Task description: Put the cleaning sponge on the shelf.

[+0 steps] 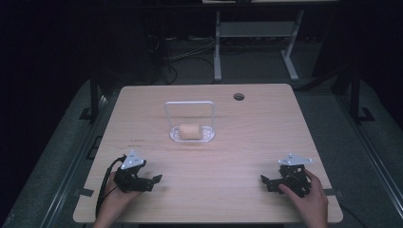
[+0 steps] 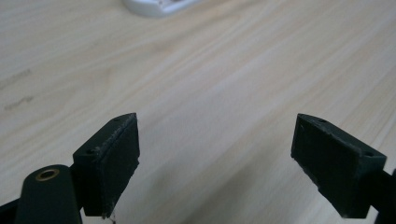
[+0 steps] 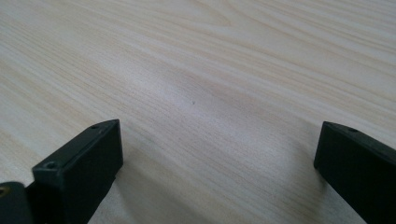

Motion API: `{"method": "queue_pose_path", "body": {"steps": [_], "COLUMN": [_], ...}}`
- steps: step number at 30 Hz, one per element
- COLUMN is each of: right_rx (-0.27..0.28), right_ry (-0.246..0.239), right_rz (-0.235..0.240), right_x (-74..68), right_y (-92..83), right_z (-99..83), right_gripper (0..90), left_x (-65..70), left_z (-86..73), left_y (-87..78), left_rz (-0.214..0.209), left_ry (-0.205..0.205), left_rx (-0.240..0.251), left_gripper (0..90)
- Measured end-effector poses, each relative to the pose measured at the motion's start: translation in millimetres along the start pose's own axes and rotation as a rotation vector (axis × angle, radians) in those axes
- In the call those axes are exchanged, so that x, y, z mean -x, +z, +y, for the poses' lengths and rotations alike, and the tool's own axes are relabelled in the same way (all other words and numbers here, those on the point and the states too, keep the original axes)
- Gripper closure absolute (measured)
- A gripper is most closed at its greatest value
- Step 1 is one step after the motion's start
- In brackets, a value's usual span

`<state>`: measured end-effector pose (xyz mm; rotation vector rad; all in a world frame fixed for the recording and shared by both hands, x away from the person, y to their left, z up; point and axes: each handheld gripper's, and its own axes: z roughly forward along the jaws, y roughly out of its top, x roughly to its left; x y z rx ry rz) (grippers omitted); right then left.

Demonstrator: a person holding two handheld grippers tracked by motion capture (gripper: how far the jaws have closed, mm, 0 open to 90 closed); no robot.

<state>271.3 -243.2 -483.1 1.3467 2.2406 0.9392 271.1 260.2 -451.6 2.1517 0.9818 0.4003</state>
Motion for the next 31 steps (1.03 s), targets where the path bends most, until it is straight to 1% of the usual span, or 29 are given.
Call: {"method": "queue_pose_path", "body": {"steps": [1,4,9,12,16,19,31], "right_rx": [0.000,0.000,-0.002,-0.002,-0.002,-0.003,-0.002], "right_ry": [0.000,0.000,0.001,0.001,0.001,0.001,-0.001], "right_rz": [0.000,0.000,0.000,0.000,0.000,-0.001,0.000], "right_x": [0.0,0.0,-0.1,-0.1,-0.1,-0.1,0.0], "right_y": [0.0,0.0,-0.2,-0.1,-0.1,-0.2,-0.1], "right_z": [0.0,0.0,0.1,0.1,0.1,0.1,0.1], "right_gripper": [1.0,1.0,1.0,1.0,1.0,1.0,1.0], "left_x": [-0.2,-1.8,-5.9,-6.3,-6.5,-7.5,-10.4], "left_z": [-3.0,-8.8,-14.3,-15.5,-18.0,-19.4,-24.9], "left_y": [-0.5,-1.9,-2.3,-0.5,3.4,4.5,4.5], "left_rz": [0.003,0.012,0.017,0.021,0.032,0.034,0.011], "left_ry": [0.001,-0.006,-0.020,-0.012,0.003,0.009,0.026], "left_rx": [-0.010,-0.017,-0.028,-0.038,-0.065,-0.072,-0.028], "left_gripper": [14.9,14.9,14.6,14.4,13.6,13.5,12.9]}}
